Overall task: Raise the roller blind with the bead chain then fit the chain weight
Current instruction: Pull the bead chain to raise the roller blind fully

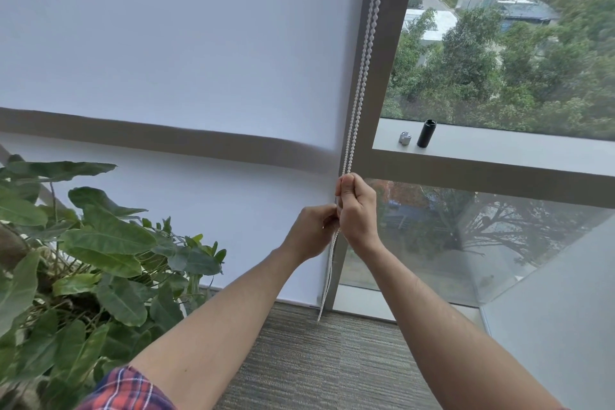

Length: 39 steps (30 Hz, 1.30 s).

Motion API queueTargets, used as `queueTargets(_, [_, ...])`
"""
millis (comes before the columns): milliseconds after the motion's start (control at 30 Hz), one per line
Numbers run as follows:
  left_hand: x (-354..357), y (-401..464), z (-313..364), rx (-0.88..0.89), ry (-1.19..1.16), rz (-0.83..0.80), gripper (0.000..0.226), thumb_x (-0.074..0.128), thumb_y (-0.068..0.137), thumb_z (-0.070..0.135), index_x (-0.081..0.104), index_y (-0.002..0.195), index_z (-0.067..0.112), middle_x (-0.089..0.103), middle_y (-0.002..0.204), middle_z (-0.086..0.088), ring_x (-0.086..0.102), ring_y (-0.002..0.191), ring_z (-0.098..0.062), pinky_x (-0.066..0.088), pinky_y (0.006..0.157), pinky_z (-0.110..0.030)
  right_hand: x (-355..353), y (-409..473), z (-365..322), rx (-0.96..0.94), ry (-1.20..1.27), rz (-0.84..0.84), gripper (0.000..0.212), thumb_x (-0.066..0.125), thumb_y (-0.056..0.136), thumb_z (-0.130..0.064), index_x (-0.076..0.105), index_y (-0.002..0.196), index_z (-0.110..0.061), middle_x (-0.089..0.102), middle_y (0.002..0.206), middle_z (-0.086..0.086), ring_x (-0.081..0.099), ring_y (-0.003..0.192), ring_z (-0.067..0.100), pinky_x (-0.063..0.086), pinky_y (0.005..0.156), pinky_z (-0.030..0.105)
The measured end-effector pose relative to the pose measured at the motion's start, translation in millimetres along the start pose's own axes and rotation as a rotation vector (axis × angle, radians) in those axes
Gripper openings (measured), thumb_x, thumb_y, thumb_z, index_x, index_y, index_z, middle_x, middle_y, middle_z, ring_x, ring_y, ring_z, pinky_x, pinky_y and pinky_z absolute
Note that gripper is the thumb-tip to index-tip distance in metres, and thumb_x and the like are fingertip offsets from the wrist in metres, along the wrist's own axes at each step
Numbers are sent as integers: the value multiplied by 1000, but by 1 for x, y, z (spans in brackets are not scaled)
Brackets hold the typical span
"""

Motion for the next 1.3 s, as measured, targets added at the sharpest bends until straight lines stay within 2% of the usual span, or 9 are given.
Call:
queueTargets(133, [14, -10, -17, -65, -27, -109, 42, 59, 89, 3, 57, 57, 30, 55, 54, 13, 45, 52, -1, 36, 55, -13, -3, -18, 11, 8, -45, 1, 39, 40, 101, -27, 46, 62, -28, 45, 53, -16, 38, 53, 6, 32, 54, 25])
queueTargets(267, [18, -17, -18, -74, -69, -245, 24, 61, 83, 1, 65, 72, 22, 68, 69, 4, 62, 65, -3, 48, 64, -18, 0, -34, 22, 39, -33, -16, 42, 41, 101, -28, 47, 59, -30, 47, 54, -16, 39, 52, 2, 34, 54, 20])
queueTargets(367, [-8, -14, -12, -107, -274, -67, 17, 50, 76, 3, 66, 81, 4, 68, 73, -10, 60, 69, -12, 50, 65, -29, 1, -46, 34, 63, -55, -44, 40, 42, 100, -30, 48, 60, -30, 48, 53, -16, 39, 52, 2, 33, 53, 22])
queueTargets(467, [-28, -7, -5, -143, -507, 96, 26, 46, 70, 2, 68, 83, 6, 70, 78, -8, 66, 72, -13, 55, 73, -29, 2, -62, 55, 129, -96, -66, 37, 42, 98, -31, 50, 61, -33, 46, 53, -16, 35, 53, 3, 30, 54, 29])
queueTargets(567, [-27, -4, 16, -108, -643, 105, 23, 50, 85, 13, 69, 90, 1, 72, 86, -15, 69, 80, -26, 56, 82, -42, -1, -76, 77, 183, -107, -83, 43, 43, 101, -22, 51, 60, -33, 46, 54, -17, 35, 54, 2, 30, 55, 28])
queueTargets(700, [-21, -3, 43, -21, -786, 97, 34, 42, 99, 28, 66, 100, 4, 69, 82, -13, 65, 73, -28, 53, 72, -40, -5, -91, 100, 251, -122, -117, 51, 43, 104, -12, 49, 57, -32, 44, 50, -18, 35, 51, 0, 30, 53, 20])
queueTargets(933, [-4, -12, 48, -44, -779, 158, 38, 41, 100, 29, 54, 69, 13, 38, 52, 13, 31, 48, -7, 30, 49, -19, -6, -109, 129, 353, -125, -162, 50, 43, 104, -15, 48, 57, -31, 45, 50, -19, 36, 52, 3, 31, 55, 27])
queueTargets(1167, [-12, -14, 49, -39, -491, 320, 38, 40, 100, 35, 44, 65, 22, 37, 54, 3, 33, 50, -19, 30, 50, -31, 8, -104, 133, 442, 5, -265, 44, 43, 98, -17, 53, 58, -30, 44, 46, -13, 37, 44, 10, 32, 46, 28])
queueTargets(1300, [-8, -10, 50, -39, -462, 305, 38, 41, 101, 33, 43, 63, 26, 39, 54, 12, 35, 52, -13, 32, 51, -29, 7, -96, 129, 489, 3, -403, 16, 57, 89, -23, 69, 79, -18, 70, 76, -3, 66, 77, 13, 52, 81, 49])
Point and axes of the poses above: each hand's wrist, its own y-axis towards the middle knuckle, its own x-axis out of the palm, z = x × y, the point moved 10 cm from there along y, towards the middle knuckle
